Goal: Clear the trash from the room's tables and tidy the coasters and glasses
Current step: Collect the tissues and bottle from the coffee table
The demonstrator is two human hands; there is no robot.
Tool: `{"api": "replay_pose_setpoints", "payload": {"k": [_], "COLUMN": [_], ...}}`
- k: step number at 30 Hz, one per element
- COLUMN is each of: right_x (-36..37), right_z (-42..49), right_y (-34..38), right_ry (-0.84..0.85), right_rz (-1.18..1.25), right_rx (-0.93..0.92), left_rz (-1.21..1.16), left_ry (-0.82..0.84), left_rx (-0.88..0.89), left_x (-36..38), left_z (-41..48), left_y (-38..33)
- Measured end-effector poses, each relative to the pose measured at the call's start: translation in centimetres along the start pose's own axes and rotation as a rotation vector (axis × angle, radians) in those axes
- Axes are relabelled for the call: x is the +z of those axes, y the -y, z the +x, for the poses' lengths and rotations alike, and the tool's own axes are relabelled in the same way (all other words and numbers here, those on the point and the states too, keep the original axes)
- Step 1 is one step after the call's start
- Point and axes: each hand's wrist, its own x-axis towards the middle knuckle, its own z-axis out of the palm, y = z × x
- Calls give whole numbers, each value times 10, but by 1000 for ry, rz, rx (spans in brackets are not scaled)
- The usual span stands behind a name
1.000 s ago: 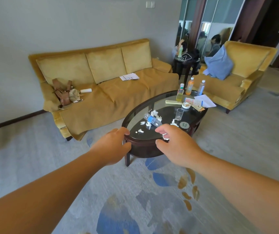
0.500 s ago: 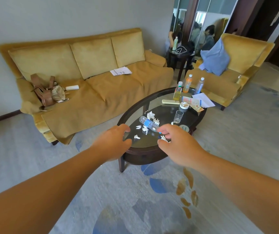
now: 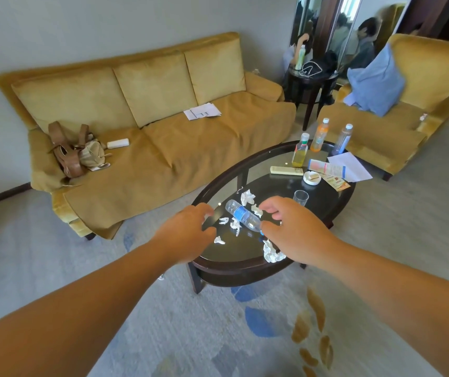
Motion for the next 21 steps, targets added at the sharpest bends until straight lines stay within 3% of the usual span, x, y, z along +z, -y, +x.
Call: {"api": "replay_pose_setpoints", "payload": {"k": [7, 21], "right_x": [3, 6], "right_z": [44, 147], "right_y": [-32, -76], "right_ry": [57, 63], "right_rz": [5, -15], "right_rx": [53, 247], "left_rz": [10, -83], "left_ry": [43, 167], "left_rx": [-28, 77], "left_x": [21, 56], "left_z": [57, 204], "left_y": [-2, 23]}}
